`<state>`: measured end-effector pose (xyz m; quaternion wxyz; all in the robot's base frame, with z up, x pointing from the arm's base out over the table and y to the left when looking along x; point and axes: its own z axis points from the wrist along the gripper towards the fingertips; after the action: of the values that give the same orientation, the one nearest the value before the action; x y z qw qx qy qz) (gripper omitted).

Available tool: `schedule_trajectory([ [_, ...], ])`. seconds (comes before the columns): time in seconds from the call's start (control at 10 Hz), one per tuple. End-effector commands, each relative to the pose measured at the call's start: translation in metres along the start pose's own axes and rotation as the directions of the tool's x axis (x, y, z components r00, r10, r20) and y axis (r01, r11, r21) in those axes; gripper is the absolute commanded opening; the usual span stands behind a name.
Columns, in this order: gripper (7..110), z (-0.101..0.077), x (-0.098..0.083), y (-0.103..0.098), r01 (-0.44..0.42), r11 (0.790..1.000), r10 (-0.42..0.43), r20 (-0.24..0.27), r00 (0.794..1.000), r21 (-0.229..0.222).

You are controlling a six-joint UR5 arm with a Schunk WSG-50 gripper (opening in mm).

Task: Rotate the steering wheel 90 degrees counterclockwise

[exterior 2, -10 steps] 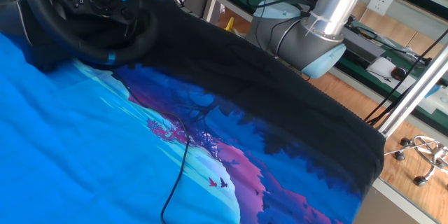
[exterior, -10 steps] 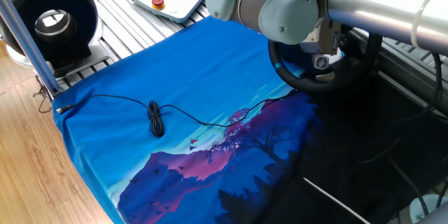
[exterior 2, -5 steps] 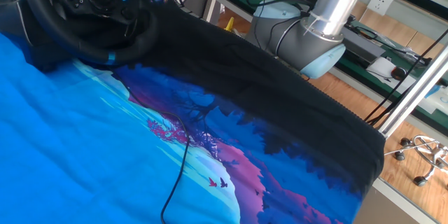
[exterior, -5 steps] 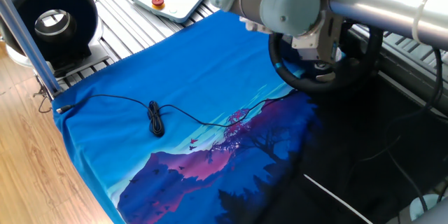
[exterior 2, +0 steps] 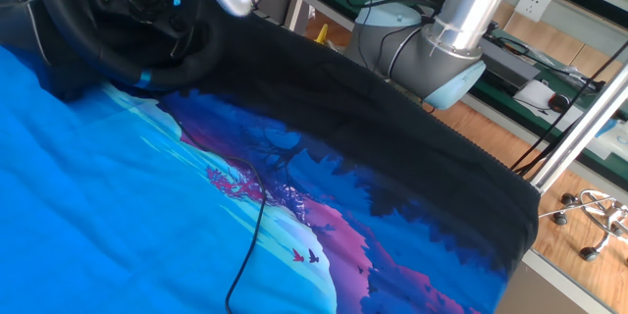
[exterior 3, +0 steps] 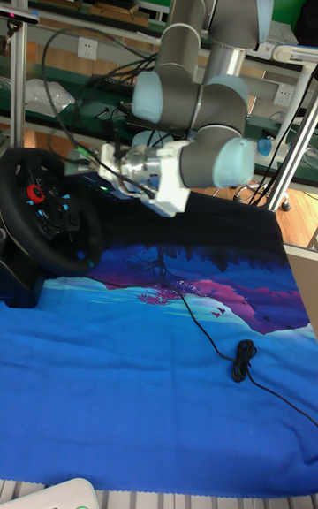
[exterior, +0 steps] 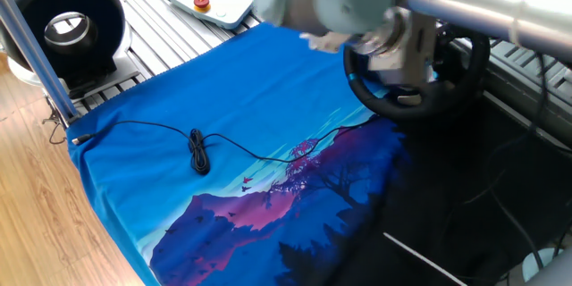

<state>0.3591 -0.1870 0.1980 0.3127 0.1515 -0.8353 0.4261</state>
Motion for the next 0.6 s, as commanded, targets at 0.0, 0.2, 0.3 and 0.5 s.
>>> schedule_trajectory([
  [0.0,7,0.004,0.004,0.008,0.09,0.993,-0.09,-0.002,0.996,-0.074],
  [0.2,7,0.023,0.001,0.009,0.123,0.988,-0.123,0.009,0.992,-0.088],
  [0.3,7,0.029,0.002,0.006,0.129,0.988,-0.129,0.006,0.992,-0.085],
  [0.5,7,0.037,0.013,-0.002,0.14,0.988,-0.143,-0.036,0.989,-0.066],
])
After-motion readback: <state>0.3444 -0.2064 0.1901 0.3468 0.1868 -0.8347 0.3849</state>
